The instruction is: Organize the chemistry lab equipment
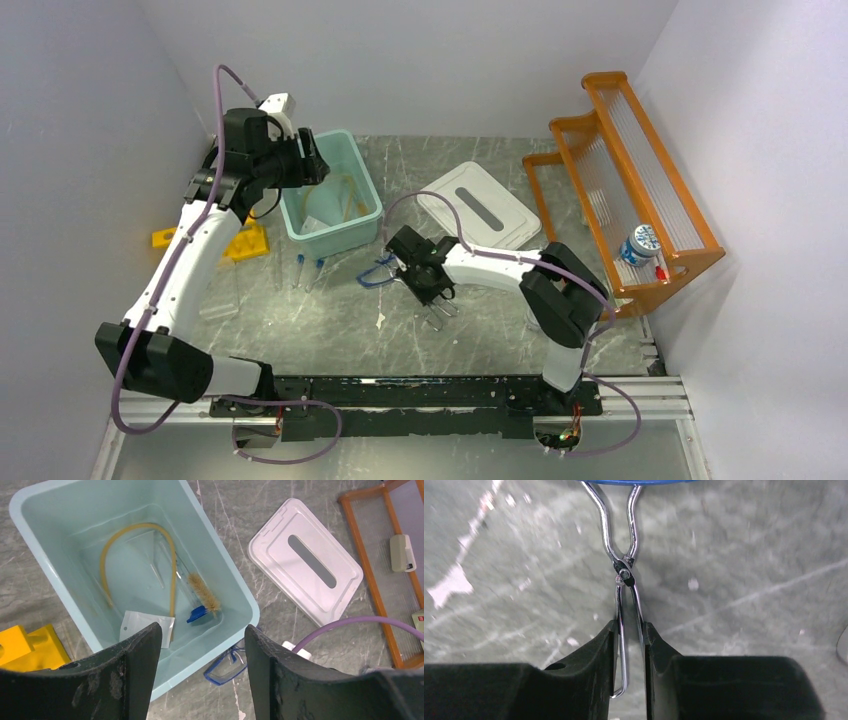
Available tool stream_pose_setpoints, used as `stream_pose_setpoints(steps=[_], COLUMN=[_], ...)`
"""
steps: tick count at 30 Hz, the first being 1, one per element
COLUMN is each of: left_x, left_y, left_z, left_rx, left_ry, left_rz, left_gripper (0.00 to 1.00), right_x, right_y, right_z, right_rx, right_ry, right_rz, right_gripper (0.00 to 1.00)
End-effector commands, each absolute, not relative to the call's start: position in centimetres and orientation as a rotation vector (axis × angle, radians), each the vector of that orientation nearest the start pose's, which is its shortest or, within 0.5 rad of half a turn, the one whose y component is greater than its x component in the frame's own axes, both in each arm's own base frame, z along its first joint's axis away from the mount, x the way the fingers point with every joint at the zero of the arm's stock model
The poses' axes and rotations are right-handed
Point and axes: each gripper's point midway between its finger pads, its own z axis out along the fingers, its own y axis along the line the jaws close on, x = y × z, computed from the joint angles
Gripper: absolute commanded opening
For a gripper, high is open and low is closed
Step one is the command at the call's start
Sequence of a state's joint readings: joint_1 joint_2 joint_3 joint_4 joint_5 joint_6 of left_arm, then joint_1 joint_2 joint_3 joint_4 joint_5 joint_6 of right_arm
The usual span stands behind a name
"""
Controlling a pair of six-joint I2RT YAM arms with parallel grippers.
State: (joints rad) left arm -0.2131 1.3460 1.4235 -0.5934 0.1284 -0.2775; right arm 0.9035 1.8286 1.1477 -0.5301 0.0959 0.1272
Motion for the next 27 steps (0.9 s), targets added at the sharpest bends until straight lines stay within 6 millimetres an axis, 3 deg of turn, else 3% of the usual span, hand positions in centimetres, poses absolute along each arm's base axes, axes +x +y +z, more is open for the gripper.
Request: stream_pose_setpoints(steps=[1,6,11,17,22,27], left_x=[38.8,39.3,39.4,39.2,39.0,38.8], left_y=[-12.7,-13.1,-13.1,-12.8,-12.5,-12.4], left_z=[29.4,29.2,29.2,29.4,29.7,29.9], left_rx=[0.025,0.031,0.028,0.027,0.026,0.007], left_ry=[2.09,2.093,2.09,2.087,2.083,2.081], left_rz=[-0.497,-0.519,-0.519,-0.5,-0.484,-0.483], left_gripper=[0.65,0.65,0.64,0.65,0.65,0.65], right_x=[18.7,18.6,20.8,24.0,25.6,26.6], right_y=[21.6,21.4,25.1,28.1,29.5,30.1], right_z=[-0.2,-0.1,0.0,0.1,2.6,5.7], right_rx=[-1.084,-1.062,-1.013,-0.935,-0.903,-0.839], right_ry=[2.806,2.803,2.737,2.642,2.541,2.48], right_rz=[-0.083,-0.087,0.042,0.084,0.132,0.169], right_gripper=[0.2,0.28,0.4,0.42,0.5,0.52])
